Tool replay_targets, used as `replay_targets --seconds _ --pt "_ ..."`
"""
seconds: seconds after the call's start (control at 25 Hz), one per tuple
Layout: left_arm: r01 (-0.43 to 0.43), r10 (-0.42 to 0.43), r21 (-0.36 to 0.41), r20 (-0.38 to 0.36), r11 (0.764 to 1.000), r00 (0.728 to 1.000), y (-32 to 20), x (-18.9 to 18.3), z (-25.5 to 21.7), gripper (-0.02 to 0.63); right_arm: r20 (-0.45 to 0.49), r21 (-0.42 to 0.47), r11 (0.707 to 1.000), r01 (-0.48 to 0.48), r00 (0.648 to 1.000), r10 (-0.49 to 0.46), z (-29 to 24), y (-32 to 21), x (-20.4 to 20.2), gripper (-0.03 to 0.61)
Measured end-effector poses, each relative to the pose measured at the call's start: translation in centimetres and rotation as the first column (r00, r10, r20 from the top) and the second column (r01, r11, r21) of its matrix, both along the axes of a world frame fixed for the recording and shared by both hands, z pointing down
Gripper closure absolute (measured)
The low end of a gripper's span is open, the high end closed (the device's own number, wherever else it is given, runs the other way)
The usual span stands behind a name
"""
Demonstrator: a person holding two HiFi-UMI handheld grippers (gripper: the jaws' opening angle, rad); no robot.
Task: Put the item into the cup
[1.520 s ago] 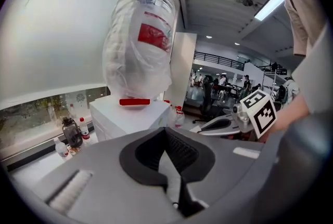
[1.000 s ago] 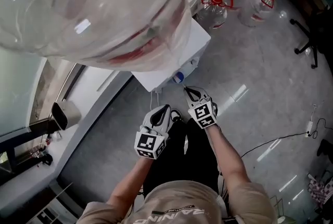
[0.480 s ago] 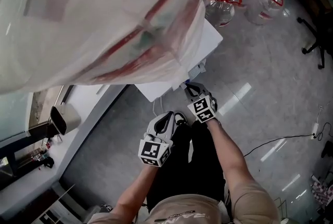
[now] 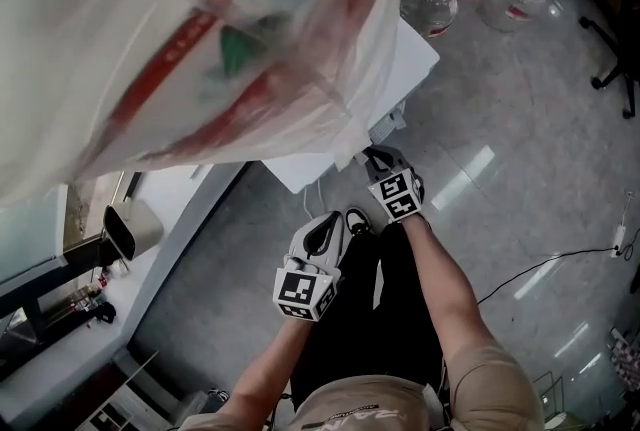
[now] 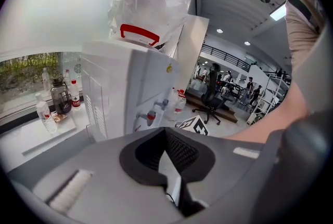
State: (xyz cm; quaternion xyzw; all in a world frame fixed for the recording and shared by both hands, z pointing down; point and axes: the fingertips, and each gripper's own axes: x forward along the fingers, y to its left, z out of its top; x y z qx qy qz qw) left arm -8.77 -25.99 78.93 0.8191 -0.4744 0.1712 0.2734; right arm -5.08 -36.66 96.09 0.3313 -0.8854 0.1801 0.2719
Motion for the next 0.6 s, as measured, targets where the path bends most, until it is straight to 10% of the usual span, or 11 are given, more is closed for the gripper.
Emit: replay_targets --seconds 0.6 --pt "-0.02 0.02 0.001 0.014 1.0 1.0 1.3 -0.5 0.5 0.606 0.068 0.067 0.996 -0.058 0.996 0.053 -2.3 0.1 0.3 0.566"
